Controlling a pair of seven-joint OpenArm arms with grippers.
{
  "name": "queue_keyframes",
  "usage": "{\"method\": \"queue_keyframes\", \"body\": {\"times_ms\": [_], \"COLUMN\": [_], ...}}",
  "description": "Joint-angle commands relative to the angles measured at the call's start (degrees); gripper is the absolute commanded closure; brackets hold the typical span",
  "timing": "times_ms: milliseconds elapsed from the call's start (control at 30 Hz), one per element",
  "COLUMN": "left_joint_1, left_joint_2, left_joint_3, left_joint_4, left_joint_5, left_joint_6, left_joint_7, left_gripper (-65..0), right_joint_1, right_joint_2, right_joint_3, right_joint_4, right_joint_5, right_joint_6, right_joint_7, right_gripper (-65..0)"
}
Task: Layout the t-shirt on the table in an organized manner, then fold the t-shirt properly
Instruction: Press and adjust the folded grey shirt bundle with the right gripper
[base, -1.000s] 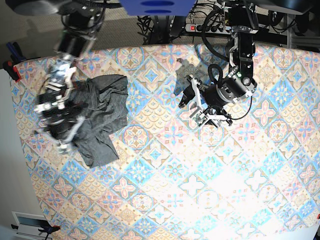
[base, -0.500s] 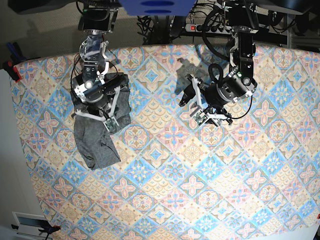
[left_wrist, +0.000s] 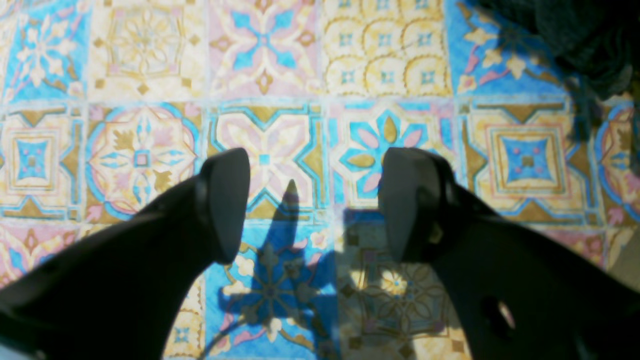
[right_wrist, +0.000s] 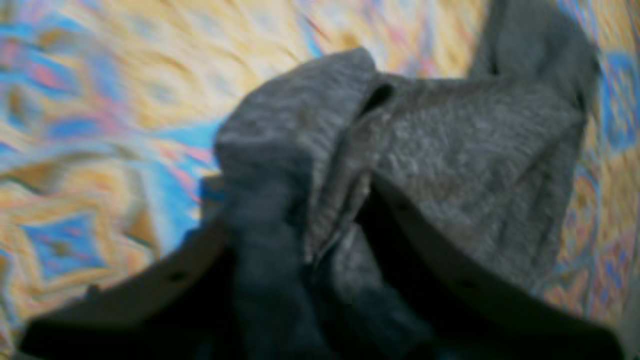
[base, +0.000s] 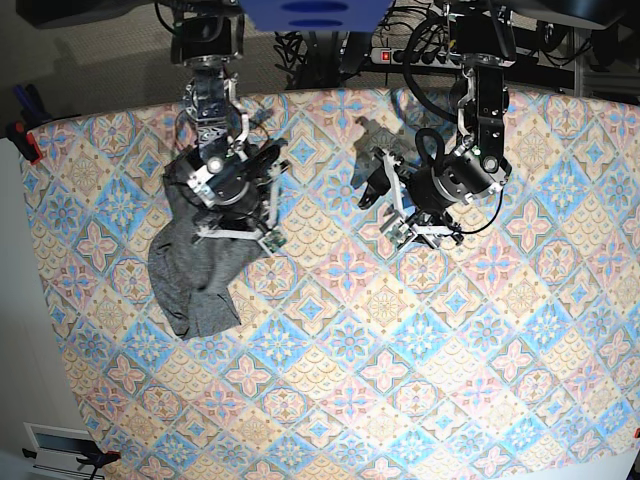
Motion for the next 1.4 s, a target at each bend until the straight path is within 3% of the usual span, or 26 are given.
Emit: {"method": "queue_keyframes", "body": {"times_ms": [0, 133, 233, 367, 467, 567, 633, 867, 1367], "left_joint_1": [-0.71, -0.88, -0.88, -0.97, -1.06, -1.06, -1.15, -1.23, -1.23], "left_joint_2": [-0.02, -0.02, -0.02, -0.02, -0.02, -0.02, -0.02, 0.07, 0.24], "left_joint_3": [-0.08, -0.08, -0.08, -0.08, -0.08, -0.08, -0.08, -0.08, 0.01], "left_joint_4": [0.82, 0.74, 0.65, 0.65, 0.65, 0.65, 0.65, -0.32, -1.11], "left_joint_5": [-0.80, -0.80, -0.80, -0.80, -0.80, -0.80, -0.80, -0.80, -0.80], "left_joint_6": [0.10, 0.10, 0.10, 0.10, 0.10, 0.10, 0.10, 0.10, 0.10], "left_joint_7": [-1.17, -1.17, -1.17, -1.17, -1.17, -1.17, -1.17, -1.17, -1.17], "left_gripper": [-40.8, -40.8, -40.8, -40.8, -40.8, -40.8, -40.8, -40.8, -40.8], "right_joint_1": [-0.39, -1.18, -1.18, -1.26, -1.26, -0.74, -0.91, -1.18, 8.58], "right_joint_2": [-0.13, -0.13, -0.13, -0.13, -0.13, -0.04, 0.84, 2.07, 2.07], "right_joint_3": [-0.31, -0.31, -0.31, -0.40, -2.77, -9.01, -12.35, -19.65, -18.51], "right_joint_4": [1.02, 1.55, 2.17, 7.09, 10.87, 11.22, 11.22, 11.57, 11.75], "right_joint_5": [0.25, 0.25, 0.25, 0.16, 0.16, 0.16, 0.16, 0.16, 0.07], "right_joint_6": [-0.18, -0.18, -0.18, -0.18, -0.18, -0.18, -0.18, -0.18, -0.18], "right_joint_7": [0.29, 0.29, 0.20, -0.41, -6.04, -13.51, -15.71, -16.24, -15.36], "right_gripper": [-15.4, -27.2, -31.2, -31.2, -31.2, -31.2, -31.2, -31.2, -31.2]}}
